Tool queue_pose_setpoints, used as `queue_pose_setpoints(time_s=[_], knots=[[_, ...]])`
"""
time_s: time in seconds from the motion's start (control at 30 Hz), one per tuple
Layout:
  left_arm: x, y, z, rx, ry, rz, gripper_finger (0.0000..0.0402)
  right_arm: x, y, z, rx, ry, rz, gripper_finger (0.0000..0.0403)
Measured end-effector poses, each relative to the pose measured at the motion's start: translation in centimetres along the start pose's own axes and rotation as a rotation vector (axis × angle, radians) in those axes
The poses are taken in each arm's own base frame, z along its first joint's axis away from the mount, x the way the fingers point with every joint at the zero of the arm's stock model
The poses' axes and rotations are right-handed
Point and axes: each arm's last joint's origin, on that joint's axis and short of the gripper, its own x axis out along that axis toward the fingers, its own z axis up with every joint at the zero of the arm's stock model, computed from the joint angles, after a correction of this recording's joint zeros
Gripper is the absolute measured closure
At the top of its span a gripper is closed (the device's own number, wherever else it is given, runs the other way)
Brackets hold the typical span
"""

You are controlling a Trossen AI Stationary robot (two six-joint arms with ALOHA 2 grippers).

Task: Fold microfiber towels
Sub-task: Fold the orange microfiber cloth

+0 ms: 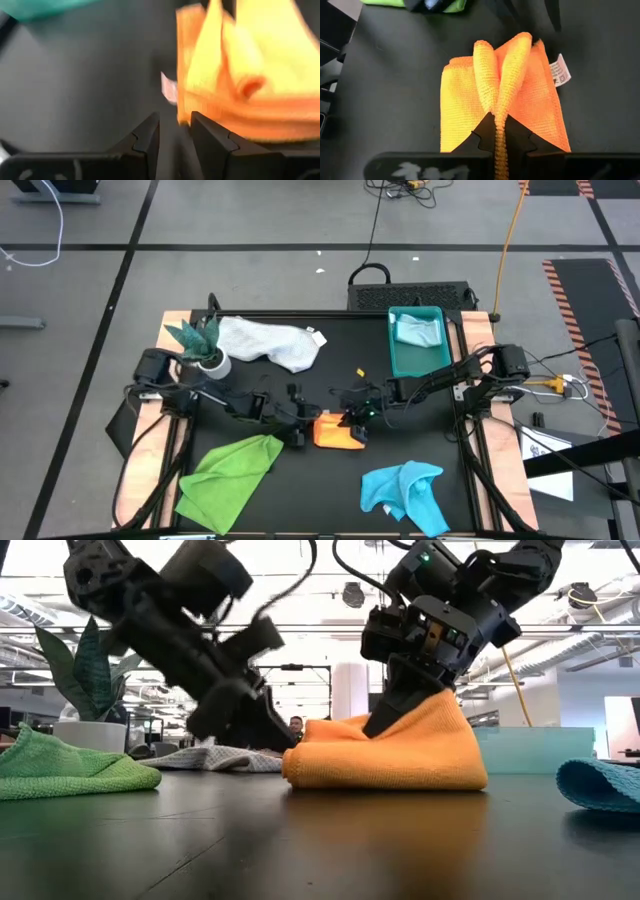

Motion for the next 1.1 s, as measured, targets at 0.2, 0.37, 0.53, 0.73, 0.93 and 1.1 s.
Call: queue_pose_setpoints(time_s=[0.2,0.37,0.53,0.73,0.93,1.1], knots=[[-2.2,0.7,1.9,-0.006,-0.060,0.004,0.0287,0.1,-0.2,-0.5,-0.015,-0.018,0.007,0.0397],[-2.6,0.5,2.7,-0.029,-0.135,-0.097,0.0287,1.3,-0.7,-0.7,-0.035,-0.039,0.061,0.0397],[-2.4,-0.2,2.6,-0.031,-0.146,-0.154,0.0287,2.0,-1.8,-0.9,-0.026,-0.040,0.041,0.0396],[-2.8,-1.3,3.1,-0.017,-0.194,-0.185,0.0287,1.8,-2.3,-0.6,-0.042,-0.056,0.030,0.0379],[-3.1,-2.0,3.3,-0.002,-0.213,-0.212,0.0287,1.3,-2.7,-0.2,-0.033,-0.076,0.017,0.0330],[-2.9,-2.4,3.1,0.000,-0.212,-0.220,0.0287,0.1,-2.7,0.6,-0.029,-0.125,-0.093,0.0293]])
